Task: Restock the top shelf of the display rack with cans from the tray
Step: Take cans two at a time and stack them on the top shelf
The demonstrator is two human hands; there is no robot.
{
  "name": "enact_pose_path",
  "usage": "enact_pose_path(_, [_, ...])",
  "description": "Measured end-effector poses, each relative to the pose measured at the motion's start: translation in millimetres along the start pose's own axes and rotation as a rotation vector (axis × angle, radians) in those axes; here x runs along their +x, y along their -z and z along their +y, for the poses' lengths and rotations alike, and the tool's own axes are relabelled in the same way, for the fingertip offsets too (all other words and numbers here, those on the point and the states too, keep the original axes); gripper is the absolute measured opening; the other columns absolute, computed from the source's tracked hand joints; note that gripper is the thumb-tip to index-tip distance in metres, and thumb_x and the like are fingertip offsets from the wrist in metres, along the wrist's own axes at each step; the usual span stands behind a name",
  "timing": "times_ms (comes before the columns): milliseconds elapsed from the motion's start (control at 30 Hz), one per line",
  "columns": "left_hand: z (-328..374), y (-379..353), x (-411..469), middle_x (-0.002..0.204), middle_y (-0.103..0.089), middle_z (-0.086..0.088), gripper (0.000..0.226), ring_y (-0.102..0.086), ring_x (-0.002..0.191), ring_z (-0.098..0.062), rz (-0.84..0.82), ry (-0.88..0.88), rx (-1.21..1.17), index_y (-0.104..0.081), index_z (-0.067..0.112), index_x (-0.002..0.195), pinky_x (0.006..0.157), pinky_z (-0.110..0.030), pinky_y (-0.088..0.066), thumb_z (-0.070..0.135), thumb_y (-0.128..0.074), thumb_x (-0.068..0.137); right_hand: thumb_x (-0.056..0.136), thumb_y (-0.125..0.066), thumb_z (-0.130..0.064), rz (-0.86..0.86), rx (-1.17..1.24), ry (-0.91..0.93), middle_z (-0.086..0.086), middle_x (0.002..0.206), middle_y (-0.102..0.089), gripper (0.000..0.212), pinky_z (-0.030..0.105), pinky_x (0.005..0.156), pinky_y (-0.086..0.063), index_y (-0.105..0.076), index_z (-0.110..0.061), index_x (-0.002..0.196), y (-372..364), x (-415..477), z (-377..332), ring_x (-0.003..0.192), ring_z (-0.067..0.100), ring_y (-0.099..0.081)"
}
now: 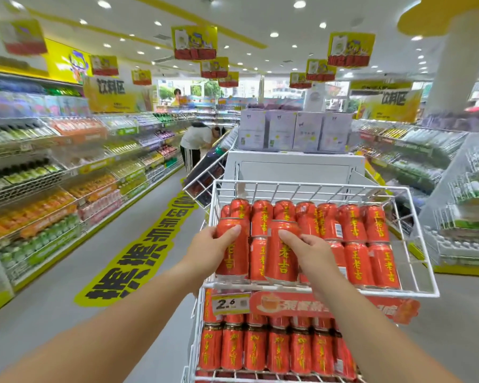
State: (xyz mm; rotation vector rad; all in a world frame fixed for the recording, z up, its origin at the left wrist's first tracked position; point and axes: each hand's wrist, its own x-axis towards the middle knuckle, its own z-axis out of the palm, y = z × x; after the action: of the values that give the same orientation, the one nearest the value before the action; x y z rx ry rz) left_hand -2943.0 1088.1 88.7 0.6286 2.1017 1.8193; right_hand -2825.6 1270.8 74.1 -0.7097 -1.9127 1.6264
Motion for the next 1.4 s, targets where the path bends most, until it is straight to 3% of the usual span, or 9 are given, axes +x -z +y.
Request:
enact_pose_path(267, [-8,-13,30,0.101,-0.066,0.002,0.029,-0.064,0.093,-0.019,0.081,-0.041,0.524,-0.06,0.02,0.109,0.078,-0.032,-0.051,0.044,-0.065,0.095,0.036,-0.073,-0.092,-0.098,-0.029,-0.051,-0.001,0.112,-0.075,0.109,0.049,0.093,-0.058,-0.072,-0.019,0.117,-20,61,24,0.102,0.022,-0.072])
enact_pose_path(367, [-17,-21,39,0.094,-0.066,-0.003,0.027,-0.065,0.087,-0.023,0.064,-0.037,0.639,-0.062,0.016,0.097,0.074,-0.032,-0.049,0.042,-0.065,0.095,0.062,-0.079,-0.074,-0.095,-0.055,-0.04,0.0,0.101,-0.077,0.072,0.039,0.081,-0.06,-0.076,-0.015,0.104,-29,64,29,0.091,0.019,-0.073])
enact_pose_path(467, [-25,-26,48,0.113,-0.065,-0.016,0.041,-0.066,0.097,-0.031,0.105,-0.031,0.708,-0.063,0.008,0.11,0.083,-0.038,-0.054,0.046,-0.062,0.095,0.081,-0.077,-0.05,-0.1,-0.045,-0.034,-0.001,0.088,-0.078,0.036,0.029,0.065,-0.053,-0.077,-0.015,0.088,-33,63,36,0.079,0.016,-0.073])
enact_pose_path(700, [-30,-31,52,0.131,-0.049,-0.015,0.048,-0.055,0.118,-0.035,0.076,-0.091,0.849,-0.043,0.011,0.136,0.092,-0.036,-0.047,0.042,-0.053,0.101,0.077,-0.077,-0.057,-0.101,-0.142,-0.044,-0.001,0.101,-0.075,0.044,0.031,0.069,-0.051,-0.074,-0.02,0.101,-43,69,53,0.089,0.017,-0.07])
enact_pose_path(800, [-38,-29,58,0.119,-0.056,-0.009,0.046,-0.054,0.114,-0.03,0.105,-0.236,1.212,-0.047,0.013,0.126,0.095,-0.037,-0.046,0.053,-0.041,0.103,0.072,-0.075,-0.065,-0.085,-0.201,-0.022,-0.006,0.114,-0.07,0.058,0.035,0.083,-0.055,-0.068,-0.026,0.114,-45,71,53,0.101,0.016,-0.067])
enact_pose_path(900, [-39,-20,63,0.104,-0.065,-0.006,0.055,-0.054,0.1,-0.03,0.102,-0.408,1.585,-0.054,0.017,0.111,0.093,-0.041,-0.043,0.06,-0.021,0.101,0.081,-0.076,-0.054,-0.114,-0.202,0.003,-0.009,0.109,-0.073,0.04,0.025,0.074,-0.052,-0.071,-0.028,0.11,-41,69,49,0.094,0.007,-0.068])
enact_pose_path(1100, [-47,-1,72,0.111,-0.06,-0.01,0.051,-0.05,0.1,-0.031,0.196,-0.623,1.641,-0.069,0.015,0.096,0.081,-0.044,-0.036,0.057,-0.04,0.097,0.082,-0.073,-0.058,-0.175,-0.233,0.036,-0.012,0.11,-0.074,0.051,0.022,0.077,-0.054,-0.073,-0.024,0.119,-42,76,51,0.097,0.006,-0.069])
enact_pose_path(1267, [-55,8,79,0.131,-0.062,-0.015,0.052,-0.048,0.124,-0.034,0.199,-0.688,1.542,-0.074,0.017,0.092,0.096,-0.052,-0.032,0.051,-0.035,0.094,0.074,-0.072,-0.067,-0.161,-0.31,0.091,-0.01,0.12,-0.068,0.069,0.033,0.096,-0.054,-0.068,-0.024,0.127,-53,79,51,0.109,0.01,-0.065])
enact_pose_path(1400, [-64,17,81,0.132,-0.066,-0.011,0.058,-0.051,0.137,-0.033,0.155,-0.706,1.571,-0.072,0.009,0.115,0.105,-0.058,-0.03,0.048,-0.031,0.099,0.074,-0.066,-0.073,-0.131,-0.374,0.132,-0.009,0.128,-0.064,0.078,0.036,0.103,-0.049,-0.064,-0.022,0.132,-59,75,49,0.117,0.012,-0.061])
